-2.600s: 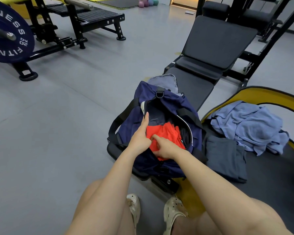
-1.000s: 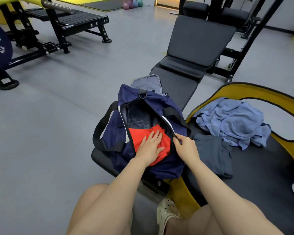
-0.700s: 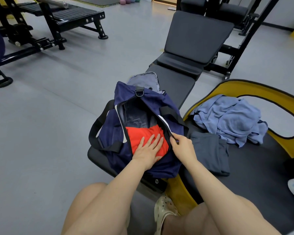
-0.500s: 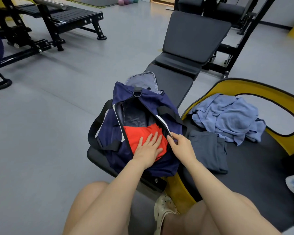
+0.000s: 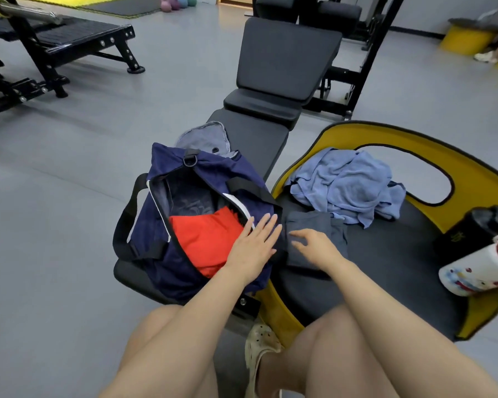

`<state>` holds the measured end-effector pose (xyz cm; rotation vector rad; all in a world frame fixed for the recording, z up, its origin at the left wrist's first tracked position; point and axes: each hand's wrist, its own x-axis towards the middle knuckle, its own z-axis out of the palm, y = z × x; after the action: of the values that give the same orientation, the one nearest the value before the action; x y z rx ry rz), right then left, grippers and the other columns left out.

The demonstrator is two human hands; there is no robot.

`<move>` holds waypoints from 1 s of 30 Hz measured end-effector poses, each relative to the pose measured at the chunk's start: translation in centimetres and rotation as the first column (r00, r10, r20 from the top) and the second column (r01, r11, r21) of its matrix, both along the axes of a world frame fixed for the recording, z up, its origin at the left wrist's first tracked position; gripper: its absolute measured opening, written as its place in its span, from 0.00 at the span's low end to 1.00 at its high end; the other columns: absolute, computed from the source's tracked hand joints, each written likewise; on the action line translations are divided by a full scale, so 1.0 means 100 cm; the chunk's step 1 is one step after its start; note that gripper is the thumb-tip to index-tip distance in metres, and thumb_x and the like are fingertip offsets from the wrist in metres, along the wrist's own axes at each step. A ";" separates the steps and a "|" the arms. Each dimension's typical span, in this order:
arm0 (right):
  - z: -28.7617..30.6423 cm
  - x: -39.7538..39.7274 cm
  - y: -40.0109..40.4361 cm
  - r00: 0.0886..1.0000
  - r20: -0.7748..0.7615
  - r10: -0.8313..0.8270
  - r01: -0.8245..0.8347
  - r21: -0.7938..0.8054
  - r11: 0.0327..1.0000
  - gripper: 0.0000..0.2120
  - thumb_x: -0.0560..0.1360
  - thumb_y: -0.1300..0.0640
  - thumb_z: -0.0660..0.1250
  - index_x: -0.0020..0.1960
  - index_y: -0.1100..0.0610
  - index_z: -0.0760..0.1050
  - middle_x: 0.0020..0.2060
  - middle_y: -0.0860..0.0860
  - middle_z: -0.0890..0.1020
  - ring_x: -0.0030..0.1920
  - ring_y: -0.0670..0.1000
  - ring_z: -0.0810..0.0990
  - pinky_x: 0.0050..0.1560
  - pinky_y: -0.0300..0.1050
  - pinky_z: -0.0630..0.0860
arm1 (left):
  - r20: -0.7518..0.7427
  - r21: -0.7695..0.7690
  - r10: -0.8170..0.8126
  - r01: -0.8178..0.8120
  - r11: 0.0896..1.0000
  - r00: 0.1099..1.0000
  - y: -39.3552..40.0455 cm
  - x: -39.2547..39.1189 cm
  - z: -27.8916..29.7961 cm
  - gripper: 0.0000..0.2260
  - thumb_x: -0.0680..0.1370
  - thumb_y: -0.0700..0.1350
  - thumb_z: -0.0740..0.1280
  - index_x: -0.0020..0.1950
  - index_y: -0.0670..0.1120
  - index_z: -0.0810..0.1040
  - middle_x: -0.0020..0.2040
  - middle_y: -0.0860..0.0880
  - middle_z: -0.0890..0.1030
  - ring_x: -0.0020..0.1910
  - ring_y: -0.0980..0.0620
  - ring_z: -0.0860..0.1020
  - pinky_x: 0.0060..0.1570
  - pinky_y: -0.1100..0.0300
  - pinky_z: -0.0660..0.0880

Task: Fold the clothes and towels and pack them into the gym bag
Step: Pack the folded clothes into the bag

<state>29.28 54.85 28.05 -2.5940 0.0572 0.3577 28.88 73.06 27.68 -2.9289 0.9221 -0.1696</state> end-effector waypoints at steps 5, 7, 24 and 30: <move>-0.014 -0.003 -0.046 0.981 -0.110 0.160 -0.180 -0.210 0.961 0.20 0.78 0.54 0.65 0.70 0.51 0.71 0.72 0.48 0.68 0.71 0.50 0.67 0.68 0.45 0.64 | -0.140 0.158 -0.135 0.157 0.975 0.981 -0.044 0.005 -0.033 0.27 0.83 0.42 0.54 0.78 0.41 0.45 0.78 0.43 0.47 0.77 0.45 0.46 0.74 0.51 0.40; -0.021 -0.003 -0.057 0.960 -0.179 0.214 -0.257 -0.260 0.931 0.26 0.77 0.51 0.66 0.73 0.50 0.65 0.74 0.48 0.63 0.73 0.50 0.62 0.71 0.46 0.62 | -0.199 0.154 -0.154 0.186 0.970 0.968 -0.059 0.004 -0.047 0.27 0.82 0.40 0.55 0.78 0.41 0.46 0.78 0.42 0.49 0.77 0.45 0.49 0.74 0.52 0.43; -0.059 -0.005 -0.085 0.974 -0.021 0.224 -0.220 -0.286 0.933 0.27 0.74 0.68 0.60 0.72 0.54 0.66 0.69 0.51 0.70 0.67 0.54 0.70 0.62 0.48 0.70 | -0.346 -0.135 -0.045 -0.002 0.991 0.937 -0.101 0.021 -0.081 0.24 0.79 0.39 0.61 0.75 0.45 0.59 0.76 0.48 0.58 0.75 0.50 0.55 0.68 0.57 0.59; -0.046 -0.012 -0.086 0.992 -0.022 0.122 -0.123 -0.212 0.970 0.20 0.74 0.58 0.62 0.65 0.50 0.71 0.60 0.48 0.76 0.59 0.53 0.75 0.54 0.45 0.68 | -0.443 -0.352 -0.018 -0.155 0.923 0.896 -0.096 0.021 -0.068 0.10 0.79 0.43 0.62 0.60 0.45 0.72 0.58 0.47 0.75 0.59 0.45 0.73 0.54 0.53 0.69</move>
<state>28.11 46.30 23.49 -2.8158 -0.0658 0.4289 31.02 63.50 20.87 -3.4407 0.9121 0.3851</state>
